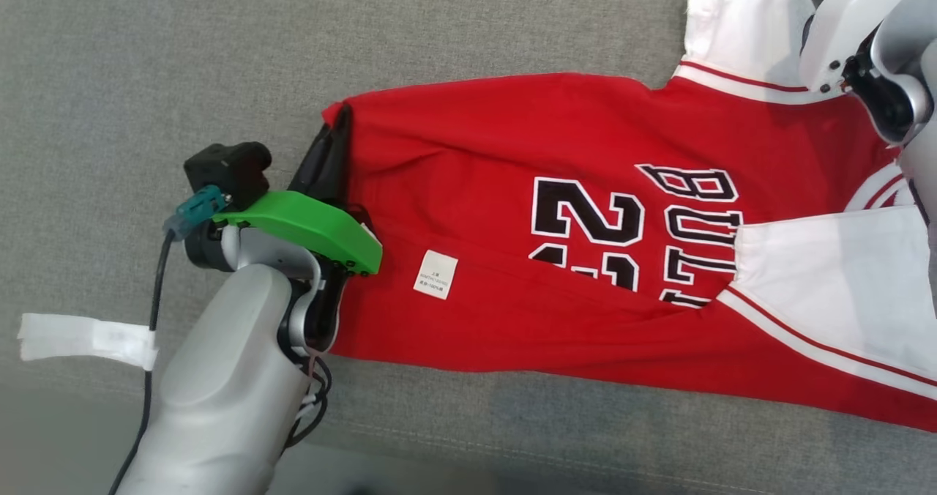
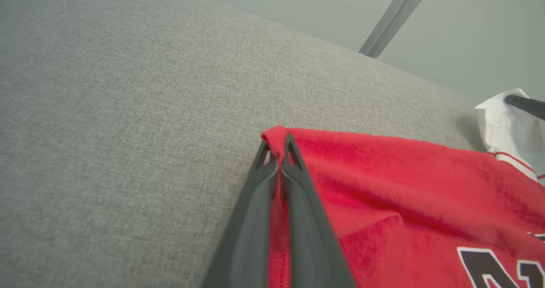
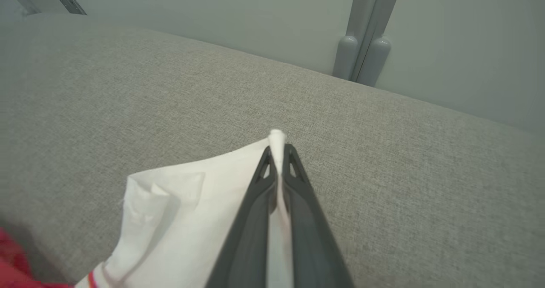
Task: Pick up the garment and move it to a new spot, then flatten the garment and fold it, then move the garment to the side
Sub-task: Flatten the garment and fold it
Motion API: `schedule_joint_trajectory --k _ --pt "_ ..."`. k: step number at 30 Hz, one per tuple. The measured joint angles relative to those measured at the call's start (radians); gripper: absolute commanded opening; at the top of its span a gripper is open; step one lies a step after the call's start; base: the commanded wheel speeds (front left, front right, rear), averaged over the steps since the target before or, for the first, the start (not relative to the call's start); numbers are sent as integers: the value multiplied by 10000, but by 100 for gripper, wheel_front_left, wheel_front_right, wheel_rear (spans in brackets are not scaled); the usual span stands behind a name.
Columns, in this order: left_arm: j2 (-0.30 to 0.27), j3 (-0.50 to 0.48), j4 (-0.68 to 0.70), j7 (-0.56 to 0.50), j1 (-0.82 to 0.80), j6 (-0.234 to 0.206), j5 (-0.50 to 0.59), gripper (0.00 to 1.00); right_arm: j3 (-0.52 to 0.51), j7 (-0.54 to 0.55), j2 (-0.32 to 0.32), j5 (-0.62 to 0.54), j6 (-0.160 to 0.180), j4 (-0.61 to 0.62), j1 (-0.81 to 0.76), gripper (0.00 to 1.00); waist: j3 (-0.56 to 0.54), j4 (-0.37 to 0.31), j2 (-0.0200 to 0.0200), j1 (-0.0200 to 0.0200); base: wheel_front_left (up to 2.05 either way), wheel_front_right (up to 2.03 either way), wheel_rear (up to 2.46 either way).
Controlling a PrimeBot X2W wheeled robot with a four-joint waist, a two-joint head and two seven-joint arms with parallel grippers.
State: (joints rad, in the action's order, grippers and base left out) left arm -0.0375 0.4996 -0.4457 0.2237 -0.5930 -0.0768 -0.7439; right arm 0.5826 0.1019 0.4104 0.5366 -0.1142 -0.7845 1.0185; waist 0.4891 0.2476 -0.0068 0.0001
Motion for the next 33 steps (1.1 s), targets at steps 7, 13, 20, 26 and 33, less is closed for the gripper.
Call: schedule_joint_trajectory --k 7,13,20,26,33 --pt "-546 -113 -380 75 14 2 33 0 0 -1574 -21 107 -4 261 -1127 0 -591 -394 0 -1 0 0 0" --pt "-1009 151 -756 -136 307 148 107 0 -119 -3033 -136 284 -81 635 -2170 0 -1252 -718 0 -1 0 0 0" --pt "-1239 186 -1047 -395 959 157 92 0 -299 -3701 -422 593 -88 1122 -3296 0 -2070 -1132 0 -1 0 0 0" --pt "-1365 184 -1133 -472 1550 157 31 0 -500 -3639 -614 723 -88 1595 -4287 0 -2686 -1542 0 -1 0 0 0" --pt "-1363 98 -947 -470 2431 148 -376 0 -821 -3634 -683 934 -75 2008 -5633 0 -3263 -1988 0 -1 0 0 0"
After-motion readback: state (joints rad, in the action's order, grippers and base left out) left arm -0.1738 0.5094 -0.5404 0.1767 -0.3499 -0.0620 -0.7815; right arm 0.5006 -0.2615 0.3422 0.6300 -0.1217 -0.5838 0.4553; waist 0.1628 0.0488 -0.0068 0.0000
